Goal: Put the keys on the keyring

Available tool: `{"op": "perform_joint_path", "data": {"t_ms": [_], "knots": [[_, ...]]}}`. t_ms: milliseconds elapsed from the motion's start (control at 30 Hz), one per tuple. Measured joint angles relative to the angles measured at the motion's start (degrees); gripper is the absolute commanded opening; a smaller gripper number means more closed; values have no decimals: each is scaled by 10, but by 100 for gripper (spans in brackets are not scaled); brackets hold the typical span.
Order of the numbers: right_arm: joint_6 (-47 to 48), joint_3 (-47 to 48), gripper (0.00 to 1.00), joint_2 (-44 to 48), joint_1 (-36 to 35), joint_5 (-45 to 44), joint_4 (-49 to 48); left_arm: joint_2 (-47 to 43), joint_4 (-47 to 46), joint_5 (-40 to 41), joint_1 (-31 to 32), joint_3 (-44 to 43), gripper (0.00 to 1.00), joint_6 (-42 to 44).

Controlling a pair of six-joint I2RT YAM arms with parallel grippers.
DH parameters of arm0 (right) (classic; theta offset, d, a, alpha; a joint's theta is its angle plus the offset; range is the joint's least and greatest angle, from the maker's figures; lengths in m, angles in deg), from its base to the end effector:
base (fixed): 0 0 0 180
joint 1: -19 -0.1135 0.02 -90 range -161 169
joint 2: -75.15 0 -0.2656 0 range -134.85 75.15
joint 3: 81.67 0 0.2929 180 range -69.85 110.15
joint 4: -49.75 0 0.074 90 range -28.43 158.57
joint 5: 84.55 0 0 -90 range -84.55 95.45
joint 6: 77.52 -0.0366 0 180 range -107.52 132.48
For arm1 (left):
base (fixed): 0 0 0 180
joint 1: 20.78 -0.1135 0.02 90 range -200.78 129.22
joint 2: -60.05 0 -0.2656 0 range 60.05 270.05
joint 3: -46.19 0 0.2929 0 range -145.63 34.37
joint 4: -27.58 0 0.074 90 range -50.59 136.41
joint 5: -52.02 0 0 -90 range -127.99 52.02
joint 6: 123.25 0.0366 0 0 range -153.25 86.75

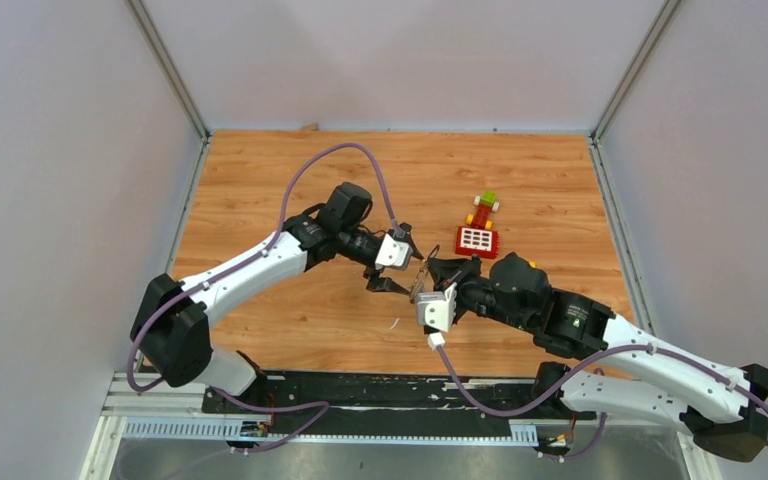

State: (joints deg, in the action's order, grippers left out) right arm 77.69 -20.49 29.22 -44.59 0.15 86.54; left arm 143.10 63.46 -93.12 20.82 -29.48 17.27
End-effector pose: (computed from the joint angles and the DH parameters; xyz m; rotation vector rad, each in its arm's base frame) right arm 0.1011 0.1961 0.3408 -1.7282 0.8959 -0.1088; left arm 0.2399 -0.2531 0.2745 1.8184 1.1024 -1.0101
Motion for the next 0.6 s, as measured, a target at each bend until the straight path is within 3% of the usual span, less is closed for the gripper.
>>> {"op": "perform_joint_path", "data": {"t_ms": [300,400,600], "knots": [[-21,0,0,14,23,34,1,14,-90,-13,0,3,79,-70],[-24,0,0,16,26,44,1,23,-121,-18,0,5,70,-102],[-28,0,0,19,33,57,1,45,-175,-33,0,6,40,-166]]}}
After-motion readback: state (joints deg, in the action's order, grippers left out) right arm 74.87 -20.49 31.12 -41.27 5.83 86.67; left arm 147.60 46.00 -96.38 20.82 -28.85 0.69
